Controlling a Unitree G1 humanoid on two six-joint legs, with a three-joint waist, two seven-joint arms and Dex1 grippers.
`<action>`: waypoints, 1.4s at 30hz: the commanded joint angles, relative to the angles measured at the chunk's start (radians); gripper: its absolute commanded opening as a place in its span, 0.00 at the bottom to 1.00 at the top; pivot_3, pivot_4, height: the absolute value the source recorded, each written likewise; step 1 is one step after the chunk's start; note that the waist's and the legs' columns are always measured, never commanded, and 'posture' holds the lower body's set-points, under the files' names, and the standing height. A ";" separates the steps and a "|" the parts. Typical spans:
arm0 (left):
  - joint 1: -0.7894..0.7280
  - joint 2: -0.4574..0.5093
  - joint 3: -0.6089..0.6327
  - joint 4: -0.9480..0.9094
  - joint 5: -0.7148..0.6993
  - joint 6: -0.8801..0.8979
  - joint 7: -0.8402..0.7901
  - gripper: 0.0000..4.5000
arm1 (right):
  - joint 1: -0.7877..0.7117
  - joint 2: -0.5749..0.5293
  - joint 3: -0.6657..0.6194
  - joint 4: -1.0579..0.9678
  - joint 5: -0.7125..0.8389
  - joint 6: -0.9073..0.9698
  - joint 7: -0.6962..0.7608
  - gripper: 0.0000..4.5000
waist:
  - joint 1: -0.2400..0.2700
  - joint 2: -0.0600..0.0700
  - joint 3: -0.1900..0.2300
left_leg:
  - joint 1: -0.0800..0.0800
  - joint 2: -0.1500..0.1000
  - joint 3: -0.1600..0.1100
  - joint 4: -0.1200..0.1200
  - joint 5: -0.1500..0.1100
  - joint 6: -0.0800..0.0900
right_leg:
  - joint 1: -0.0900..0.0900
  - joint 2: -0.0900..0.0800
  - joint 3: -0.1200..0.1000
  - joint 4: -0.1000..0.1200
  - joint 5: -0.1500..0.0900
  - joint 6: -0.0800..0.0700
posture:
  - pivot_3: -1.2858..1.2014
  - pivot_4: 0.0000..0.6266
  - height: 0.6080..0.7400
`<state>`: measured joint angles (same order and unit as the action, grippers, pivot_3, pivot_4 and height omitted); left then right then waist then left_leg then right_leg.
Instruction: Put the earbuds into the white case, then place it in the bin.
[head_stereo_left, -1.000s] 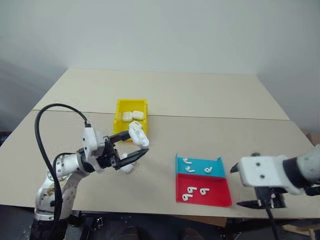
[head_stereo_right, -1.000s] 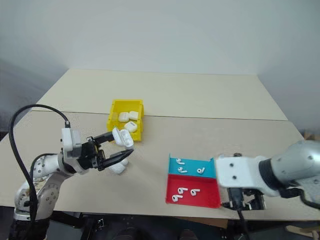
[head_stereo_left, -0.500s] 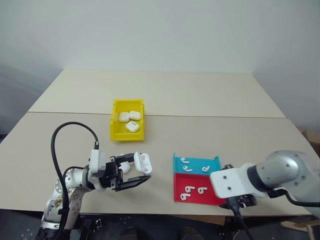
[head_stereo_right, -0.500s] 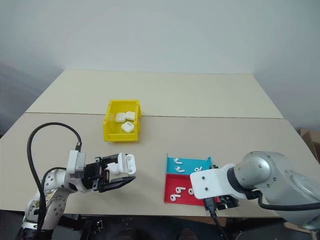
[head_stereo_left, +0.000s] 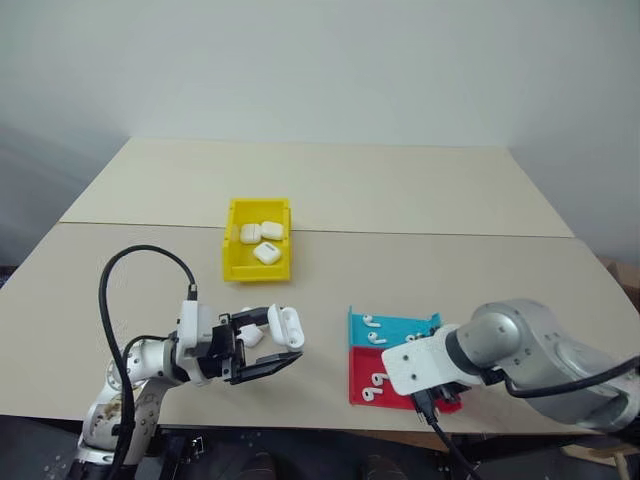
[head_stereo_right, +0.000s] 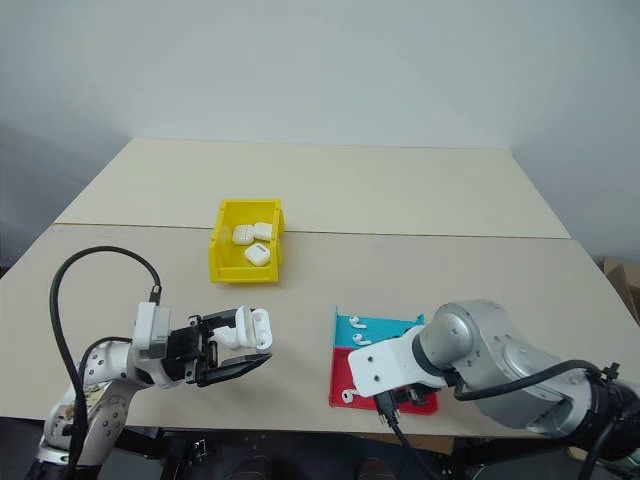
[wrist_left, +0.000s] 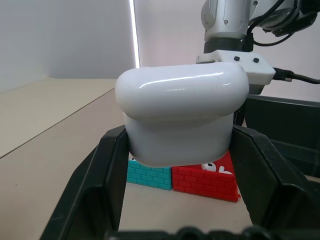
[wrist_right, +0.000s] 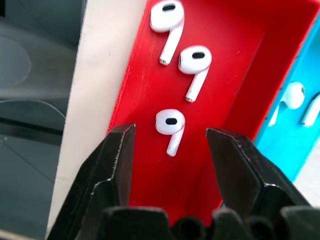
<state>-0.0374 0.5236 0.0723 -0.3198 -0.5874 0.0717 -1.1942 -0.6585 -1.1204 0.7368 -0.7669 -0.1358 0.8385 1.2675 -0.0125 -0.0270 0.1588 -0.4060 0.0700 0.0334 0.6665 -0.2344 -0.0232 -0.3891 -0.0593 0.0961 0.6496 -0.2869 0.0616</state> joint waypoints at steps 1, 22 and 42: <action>-0.003 0.011 0.000 -0.043 -0.016 0.006 0.018 0.61 | -0.015 0.015 0.002 0.005 -0.044 -0.013 0.019 0.60 | 0.000 0.000 0.000 | 0.000 0.000 0.000 0.000 0.000 0.000 | 0.000 0.000 0.000 0.000 0.000 0.000 | 0.52 0.24 1.00; 0.007 0.039 -0.006 -0.066 -0.007 0.028 0.068 0.61 | 0.014 0.094 0.000 0.071 -0.146 -0.077 0.073 0.60 | -0.001 0.000 0.000 | 0.000 0.000 0.000 0.000 0.000 0.000 | 0.000 0.000 0.000 0.000 0.000 0.000 | 0.52 0.24 1.00; 0.007 0.056 -0.011 -0.079 0.001 0.046 0.113 0.61 | 0.025 0.111 -0.012 0.082 -0.172 -0.099 0.090 0.47 | -0.001 0.000 0.000 | 0.000 0.000 0.000 0.000 0.000 0.000 | 0.000 0.000 0.000 0.000 0.000 0.000 | 0.52 0.24 1.00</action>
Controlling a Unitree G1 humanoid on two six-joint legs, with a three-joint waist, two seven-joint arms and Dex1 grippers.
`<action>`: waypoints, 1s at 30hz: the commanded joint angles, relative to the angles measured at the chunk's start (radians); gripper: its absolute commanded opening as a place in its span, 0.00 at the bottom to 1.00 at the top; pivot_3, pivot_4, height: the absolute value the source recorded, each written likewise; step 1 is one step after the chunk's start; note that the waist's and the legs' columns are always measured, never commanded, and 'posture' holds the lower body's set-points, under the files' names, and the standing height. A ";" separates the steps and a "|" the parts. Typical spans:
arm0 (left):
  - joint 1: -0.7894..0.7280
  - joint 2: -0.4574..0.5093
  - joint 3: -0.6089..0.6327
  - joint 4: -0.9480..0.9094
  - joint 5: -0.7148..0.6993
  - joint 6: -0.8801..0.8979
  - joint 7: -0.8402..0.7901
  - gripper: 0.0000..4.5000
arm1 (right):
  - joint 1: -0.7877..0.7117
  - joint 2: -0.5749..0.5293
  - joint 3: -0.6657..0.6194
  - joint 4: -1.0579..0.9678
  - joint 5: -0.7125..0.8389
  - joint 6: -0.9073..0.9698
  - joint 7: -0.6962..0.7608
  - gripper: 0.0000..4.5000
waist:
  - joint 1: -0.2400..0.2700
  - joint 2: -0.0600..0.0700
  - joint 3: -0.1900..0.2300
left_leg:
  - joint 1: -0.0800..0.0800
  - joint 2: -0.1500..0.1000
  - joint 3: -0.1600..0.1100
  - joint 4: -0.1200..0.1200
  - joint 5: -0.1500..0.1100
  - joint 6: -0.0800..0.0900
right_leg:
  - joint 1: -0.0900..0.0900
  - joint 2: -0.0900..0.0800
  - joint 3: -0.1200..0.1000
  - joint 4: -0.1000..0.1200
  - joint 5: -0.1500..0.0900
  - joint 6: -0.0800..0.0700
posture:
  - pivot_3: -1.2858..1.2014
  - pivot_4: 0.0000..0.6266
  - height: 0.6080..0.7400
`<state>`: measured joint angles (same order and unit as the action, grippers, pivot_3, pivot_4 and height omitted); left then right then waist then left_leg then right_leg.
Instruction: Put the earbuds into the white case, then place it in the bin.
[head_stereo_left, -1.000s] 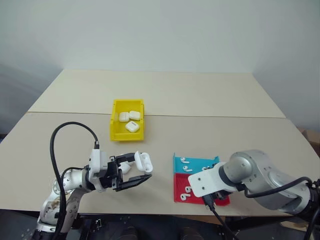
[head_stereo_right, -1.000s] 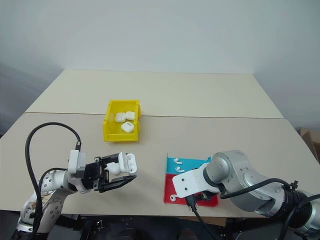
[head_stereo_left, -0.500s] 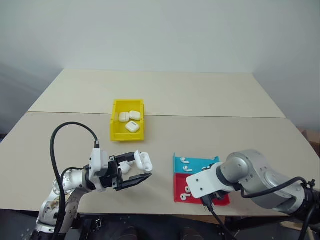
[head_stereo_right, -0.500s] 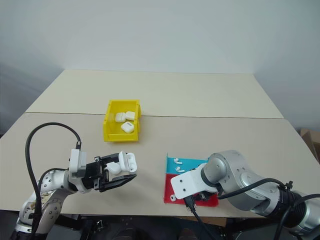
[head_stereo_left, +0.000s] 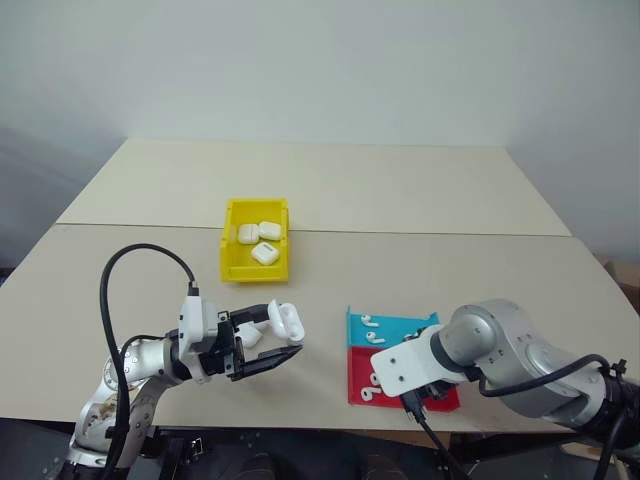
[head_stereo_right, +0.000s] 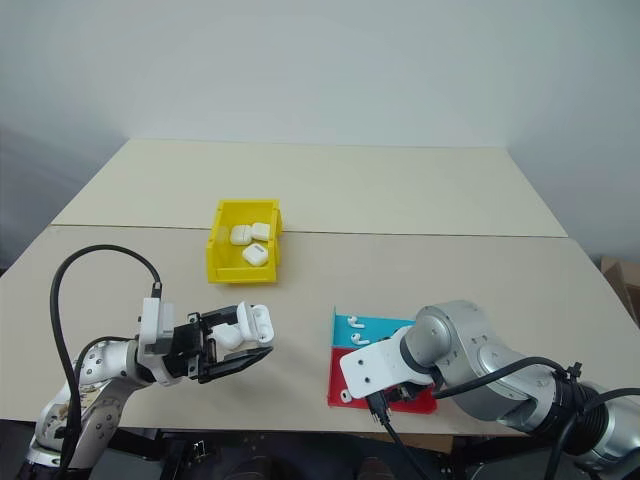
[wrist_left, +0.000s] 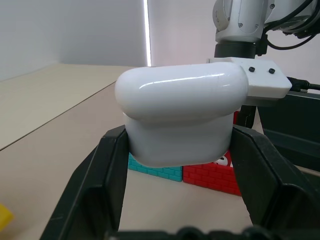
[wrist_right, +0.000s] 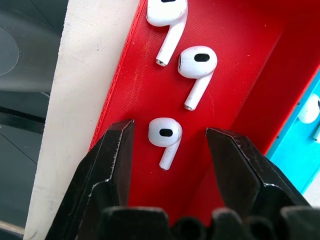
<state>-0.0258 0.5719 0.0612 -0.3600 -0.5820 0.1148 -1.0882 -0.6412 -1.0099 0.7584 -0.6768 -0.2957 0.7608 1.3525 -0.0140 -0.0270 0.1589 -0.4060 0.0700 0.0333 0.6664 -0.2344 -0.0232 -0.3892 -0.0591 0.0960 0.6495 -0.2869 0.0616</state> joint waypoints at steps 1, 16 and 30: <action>-0.005 0.009 0.000 -0.040 -0.005 0.004 0.008 0.61 | 0.008 0.003 -0.035 -0.007 -0.012 -0.017 0.004 0.41 | 0.000 0.000 0.000 | 0.000 0.000 0.000 0.000 0.000 0.000 | 0.000 0.000 0.000 0.000 0.000 0.000 | 0.52 0.24 1.00; -0.007 0.015 0.001 -0.045 -0.008 0.015 0.020 0.61 | 0.011 0.001 -0.038 0.001 -0.027 -0.033 0.022 0.37 | 0.000 0.000 0.000 | 0.000 0.000 0.000 0.000 0.000 0.000 | 0.000 0.000 0.000 0.000 0.000 0.000 | 0.52 0.24 1.00; -0.012 0.017 0.001 -0.051 -0.015 0.032 0.023 0.61 | 0.033 0.002 -0.070 -0.009 -0.037 -0.038 0.040 0.21 | 0.000 0.000 0.000 | 0.000 0.000 0.000 0.000 0.000 0.000 | 0.000 0.000 0.000 0.000 0.000 0.000 | 0.52 0.24 1.00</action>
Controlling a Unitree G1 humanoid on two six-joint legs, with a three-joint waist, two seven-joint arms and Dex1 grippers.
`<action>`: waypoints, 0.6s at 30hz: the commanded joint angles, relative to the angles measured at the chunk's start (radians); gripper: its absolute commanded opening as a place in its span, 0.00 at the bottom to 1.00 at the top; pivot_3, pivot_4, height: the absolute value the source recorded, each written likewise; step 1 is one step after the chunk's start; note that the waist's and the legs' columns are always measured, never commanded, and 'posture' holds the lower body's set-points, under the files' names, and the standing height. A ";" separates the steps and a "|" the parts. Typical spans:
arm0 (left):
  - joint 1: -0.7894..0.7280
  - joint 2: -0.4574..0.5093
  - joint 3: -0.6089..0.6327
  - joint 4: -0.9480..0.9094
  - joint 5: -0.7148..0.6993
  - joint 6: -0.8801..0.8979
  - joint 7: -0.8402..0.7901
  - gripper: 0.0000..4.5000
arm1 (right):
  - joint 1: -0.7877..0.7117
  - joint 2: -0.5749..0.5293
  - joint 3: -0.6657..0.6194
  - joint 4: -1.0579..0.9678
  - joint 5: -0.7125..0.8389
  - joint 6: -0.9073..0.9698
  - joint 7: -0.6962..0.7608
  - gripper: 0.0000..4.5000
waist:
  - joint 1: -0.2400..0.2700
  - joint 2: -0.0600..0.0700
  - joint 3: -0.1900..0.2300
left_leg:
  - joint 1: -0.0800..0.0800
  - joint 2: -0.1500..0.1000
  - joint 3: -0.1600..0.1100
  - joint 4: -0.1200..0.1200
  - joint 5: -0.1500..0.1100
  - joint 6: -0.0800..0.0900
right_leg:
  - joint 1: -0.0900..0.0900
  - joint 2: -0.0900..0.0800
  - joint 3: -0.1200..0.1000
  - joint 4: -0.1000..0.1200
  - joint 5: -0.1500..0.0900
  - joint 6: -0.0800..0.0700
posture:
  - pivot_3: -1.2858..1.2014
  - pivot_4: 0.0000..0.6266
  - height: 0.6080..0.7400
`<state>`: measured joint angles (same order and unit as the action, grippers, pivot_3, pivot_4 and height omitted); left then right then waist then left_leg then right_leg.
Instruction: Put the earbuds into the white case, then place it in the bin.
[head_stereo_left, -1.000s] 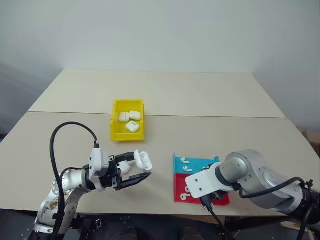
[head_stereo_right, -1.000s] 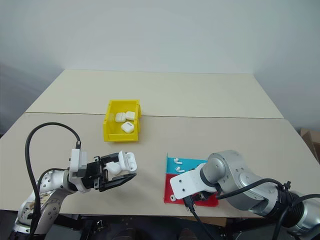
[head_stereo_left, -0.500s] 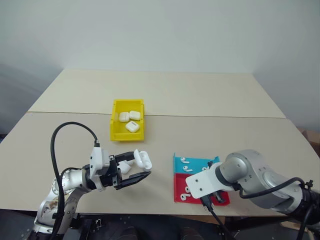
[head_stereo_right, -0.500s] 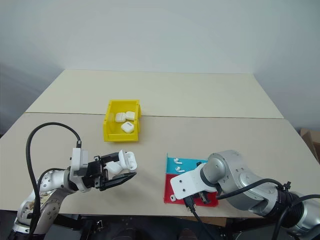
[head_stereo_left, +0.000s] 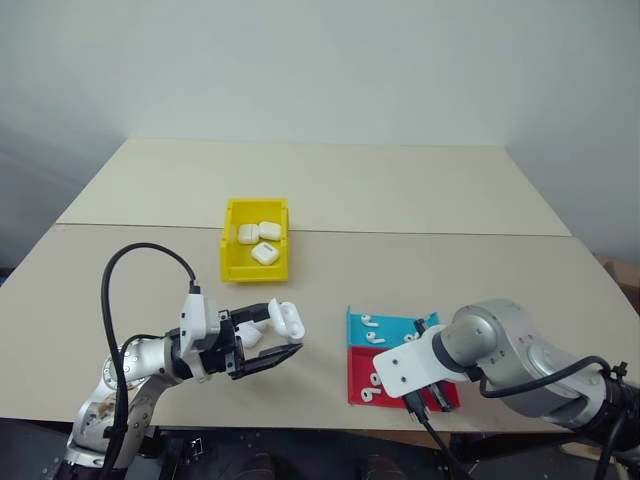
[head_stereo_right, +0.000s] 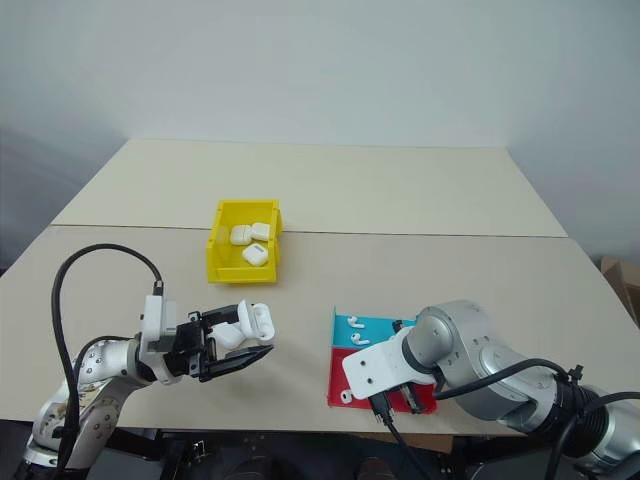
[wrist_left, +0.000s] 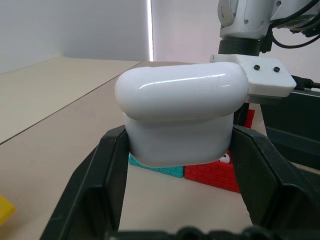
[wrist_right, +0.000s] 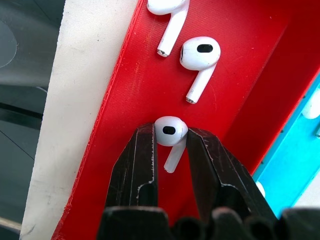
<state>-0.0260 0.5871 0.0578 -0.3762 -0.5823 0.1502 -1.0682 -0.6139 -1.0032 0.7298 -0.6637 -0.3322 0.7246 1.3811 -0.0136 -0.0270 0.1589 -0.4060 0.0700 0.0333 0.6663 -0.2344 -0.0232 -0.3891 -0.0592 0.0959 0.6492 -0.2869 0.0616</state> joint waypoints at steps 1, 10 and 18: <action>-0.015 -0.001 0.004 -0.035 -0.019 -0.005 0.001 0.61 | 0.006 -0.011 -0.059 -0.036 0.014 0.008 0.018 0.21 | 0.000 0.000 0.000 | 0.000 0.000 0.000 0.000 0.000 0.000 | 0.000 0.000 0.000 0.000 0.000 0.000 | 0.52 0.24 1.00; -0.106 -0.028 -0.047 -0.059 -0.104 0.048 -0.035 0.61 | -0.032 -0.005 -0.701 -0.058 0.501 0.231 0.112 0.21 | 0.005 0.000 0.000 | 0.000 0.000 0.000 0.000 0.000 0.000 | 0.001 0.000 0.000 -0.001 0.000 0.000 | 0.52 0.24 1.00; -0.238 -0.066 -0.094 -0.071 -0.194 0.141 -0.048 0.61 | -0.087 0.279 -1.163 0.059 0.896 0.256 -0.111 0.21 | -0.003 0.000 0.001 | -0.001 0.000 -0.001 -0.001 0.000 0.000 | 0.001 0.001 0.000 -0.001 0.000 0.000 | 0.52 0.24 1.00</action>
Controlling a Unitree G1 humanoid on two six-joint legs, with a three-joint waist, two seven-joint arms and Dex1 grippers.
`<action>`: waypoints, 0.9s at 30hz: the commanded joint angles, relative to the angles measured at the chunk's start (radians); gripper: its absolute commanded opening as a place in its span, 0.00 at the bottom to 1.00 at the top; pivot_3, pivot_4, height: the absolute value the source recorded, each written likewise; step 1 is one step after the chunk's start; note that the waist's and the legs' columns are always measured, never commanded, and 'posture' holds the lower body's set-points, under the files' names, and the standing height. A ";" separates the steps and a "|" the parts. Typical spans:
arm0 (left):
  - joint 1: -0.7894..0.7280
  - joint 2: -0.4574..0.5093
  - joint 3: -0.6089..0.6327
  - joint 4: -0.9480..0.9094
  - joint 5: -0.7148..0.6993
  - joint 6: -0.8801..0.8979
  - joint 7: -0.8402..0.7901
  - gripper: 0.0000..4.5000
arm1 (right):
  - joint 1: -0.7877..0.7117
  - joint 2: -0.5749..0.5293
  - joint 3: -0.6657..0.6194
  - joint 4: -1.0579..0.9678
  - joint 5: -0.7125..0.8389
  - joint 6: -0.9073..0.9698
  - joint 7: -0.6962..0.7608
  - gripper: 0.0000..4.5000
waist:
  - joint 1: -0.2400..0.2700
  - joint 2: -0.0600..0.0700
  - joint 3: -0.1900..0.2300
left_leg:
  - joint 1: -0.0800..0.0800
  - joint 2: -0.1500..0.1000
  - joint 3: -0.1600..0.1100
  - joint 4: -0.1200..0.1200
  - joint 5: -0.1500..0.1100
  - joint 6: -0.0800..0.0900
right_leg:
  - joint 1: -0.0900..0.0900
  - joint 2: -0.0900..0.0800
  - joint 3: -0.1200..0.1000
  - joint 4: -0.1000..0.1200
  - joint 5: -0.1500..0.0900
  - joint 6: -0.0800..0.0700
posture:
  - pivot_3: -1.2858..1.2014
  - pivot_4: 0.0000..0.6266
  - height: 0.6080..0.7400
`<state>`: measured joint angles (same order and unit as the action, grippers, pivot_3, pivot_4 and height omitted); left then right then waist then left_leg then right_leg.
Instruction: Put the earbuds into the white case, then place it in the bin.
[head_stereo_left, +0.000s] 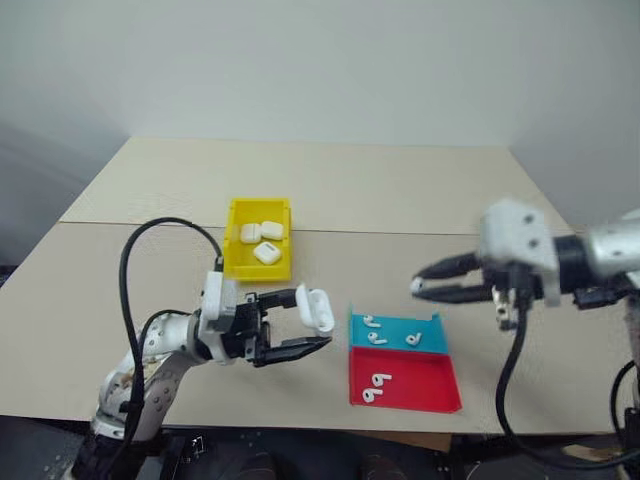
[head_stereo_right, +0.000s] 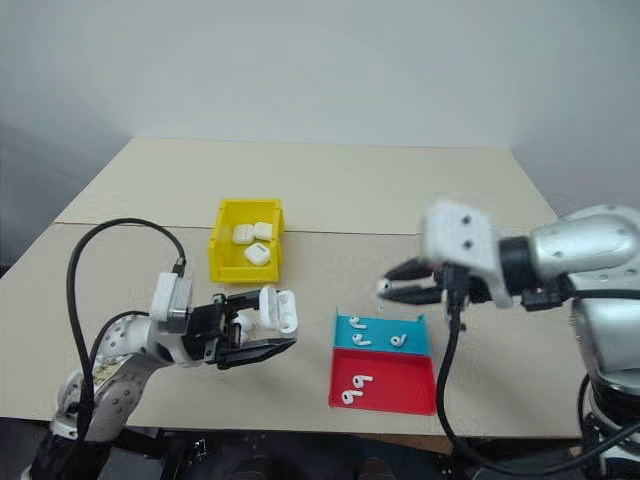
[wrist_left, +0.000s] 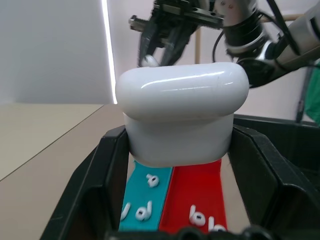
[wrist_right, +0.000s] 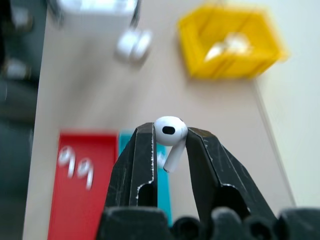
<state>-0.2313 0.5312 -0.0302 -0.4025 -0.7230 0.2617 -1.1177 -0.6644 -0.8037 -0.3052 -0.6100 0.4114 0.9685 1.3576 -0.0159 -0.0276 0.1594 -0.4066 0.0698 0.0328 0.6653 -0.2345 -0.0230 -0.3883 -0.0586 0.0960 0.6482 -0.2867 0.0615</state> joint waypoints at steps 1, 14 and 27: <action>-0.049 -0.008 -0.011 -0.050 -0.058 0.046 0.005 0.61 | -0.041 0.136 -0.163 0.005 0.221 0.003 -0.122 0.21 | -0.002 0.000 0.000 | 0.000 0.000 0.000 0.000 0.000 0.000 | 0.000 0.000 0.000 0.000 0.000 0.000 | 0.52 0.24 1.00; -0.182 -0.036 -0.016 -0.063 -0.070 0.052 -0.020 0.61 | 0.070 0.410 -0.003 0.011 0.449 -0.318 -0.259 0.21 | 0.001 0.001 0.000 | -0.001 0.000 -0.001 -0.001 0.000 0.000 | 0.000 0.000 -0.001 0.000 0.000 0.000 | 0.52 0.24 1.00; -0.177 -0.064 -0.014 -0.057 -0.067 0.035 -0.030 0.61 | 0.121 0.369 0.171 0.073 0.377 -0.531 -0.233 0.21 | 0.001 0.001 0.000 | -0.001 0.000 -0.001 -0.002 0.000 0.000 | 0.000 0.000 -0.001 0.000 0.000 0.000 | 0.52 0.24 1.00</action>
<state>-0.4099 0.4711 -0.0602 -0.4319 -0.7791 0.3132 -1.1479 -0.5406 -0.4232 -0.1299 -0.5285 0.7878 0.4770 1.1209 -0.0145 -0.0267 0.1598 -0.4073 0.0697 0.0314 0.6637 -0.2345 -0.0230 -0.3887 -0.0584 0.0953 0.6479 -0.2869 0.0618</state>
